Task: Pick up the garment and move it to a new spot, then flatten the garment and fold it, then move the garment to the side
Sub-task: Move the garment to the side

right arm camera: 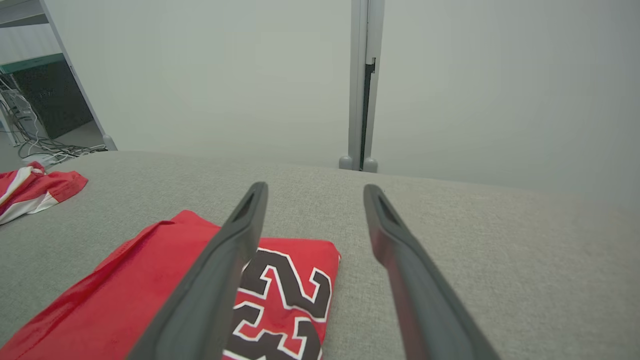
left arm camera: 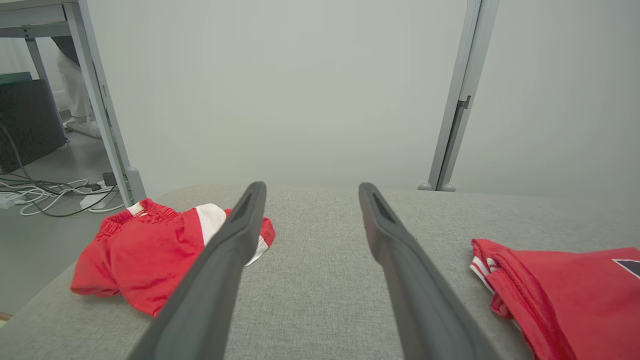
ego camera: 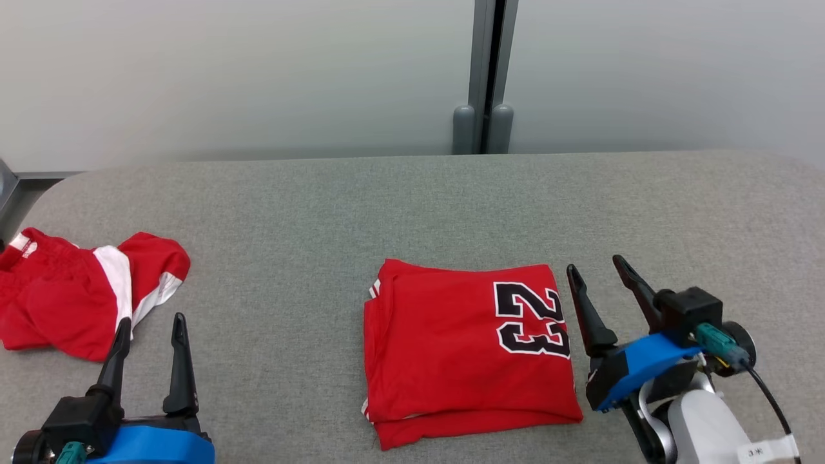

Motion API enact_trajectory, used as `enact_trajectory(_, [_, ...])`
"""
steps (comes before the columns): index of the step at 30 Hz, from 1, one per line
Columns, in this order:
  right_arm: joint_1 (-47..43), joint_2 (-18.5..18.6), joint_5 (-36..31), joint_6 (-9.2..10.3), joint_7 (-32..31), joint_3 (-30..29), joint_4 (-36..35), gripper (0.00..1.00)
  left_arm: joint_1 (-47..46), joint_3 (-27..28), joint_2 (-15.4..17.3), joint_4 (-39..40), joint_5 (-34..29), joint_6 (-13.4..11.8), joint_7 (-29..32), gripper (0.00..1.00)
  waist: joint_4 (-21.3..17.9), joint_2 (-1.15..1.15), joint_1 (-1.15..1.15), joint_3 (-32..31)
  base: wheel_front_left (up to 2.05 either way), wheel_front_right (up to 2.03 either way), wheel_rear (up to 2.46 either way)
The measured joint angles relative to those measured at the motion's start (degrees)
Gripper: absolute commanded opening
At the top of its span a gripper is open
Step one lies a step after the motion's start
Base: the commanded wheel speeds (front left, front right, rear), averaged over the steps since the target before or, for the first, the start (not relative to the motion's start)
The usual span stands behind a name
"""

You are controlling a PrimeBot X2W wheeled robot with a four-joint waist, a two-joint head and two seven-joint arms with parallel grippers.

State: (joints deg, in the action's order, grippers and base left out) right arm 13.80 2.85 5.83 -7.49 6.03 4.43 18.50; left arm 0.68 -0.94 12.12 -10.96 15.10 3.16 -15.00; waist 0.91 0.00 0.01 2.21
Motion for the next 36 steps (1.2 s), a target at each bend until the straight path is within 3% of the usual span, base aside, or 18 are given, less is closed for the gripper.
enact_trajectory(15, [7.4, -0.01, -1.72, 0.0, 0.64, -0.89, 23.03, 1.0, -3.47, 0.54, -1.53, -0.34, -0.57, 1.53, 0.0, 1.0, 3.4, 0.0, 0.0, 5.51, 0.0, 0.0, 0.0])
enact_trajectory(26, [9.59, 0.38, 3.23, 0.1, 3.53, 3.82, 31.0, 1.0, -5.75, 1.01, -2.98, -1.4, -1.54, 2.54, 0.0, 1.0, 4.16, 0.0, 0.0, 7.47, 0.0, 0.0, 0.0])
enact_trajectory(27, [9.77, 0.52, 4.42, 0.11, 3.56, 4.65, 31.3, 0.73, -5.89, 1.03, -3.09, -1.44, -1.58, 2.76, 0.0, 1.0, 4.23, 0.0, 0.0, 7.54, 0.0, 0.0, 0.0])
enact_trajectory(28, [9.9, 0.56, 5.63, 0.11, 3.71, 5.37, 31.39, 0.24, -5.91, 1.05, -3.22, -1.55, -1.58, 2.81, 0.0, 1.0, 4.28, 0.0, -0.01, 7.61, 0.0, 0.0, 0.0])
enact_trajectory(29, [10.15, 0.6, 6.47, 0.11, 4.0, 5.89, 31.61, 0.24, -5.91, 1.12, -3.32, -1.63, -1.6, 2.93, 0.0, 1.0, 4.3, 0.0, -0.01, 7.69, 0.0, 0.0, 0.0])
enact_trajectory(30, [10.5, 0.54, 6.5, 0.11, 4.35, 6.09, 31.95, 0.0, -5.93, 1.26, -3.39, -1.64, -1.68, 2.94, 0.0, 1.0, 4.26, 0.0, -0.01, 7.8, 0.0, 0.0, 0.0])
enact_trajectory(36, [13.46, 0.67, 5.04, -0.07, 6.24, 4.39, 32.75, 0.0, -6.73, 2.26, -3.89, -1.3, -2.0, 3.38, 0.0, 1.0, 3.45, 0.0, -0.01, 9.29, 0.0, 0.0, 0.0])
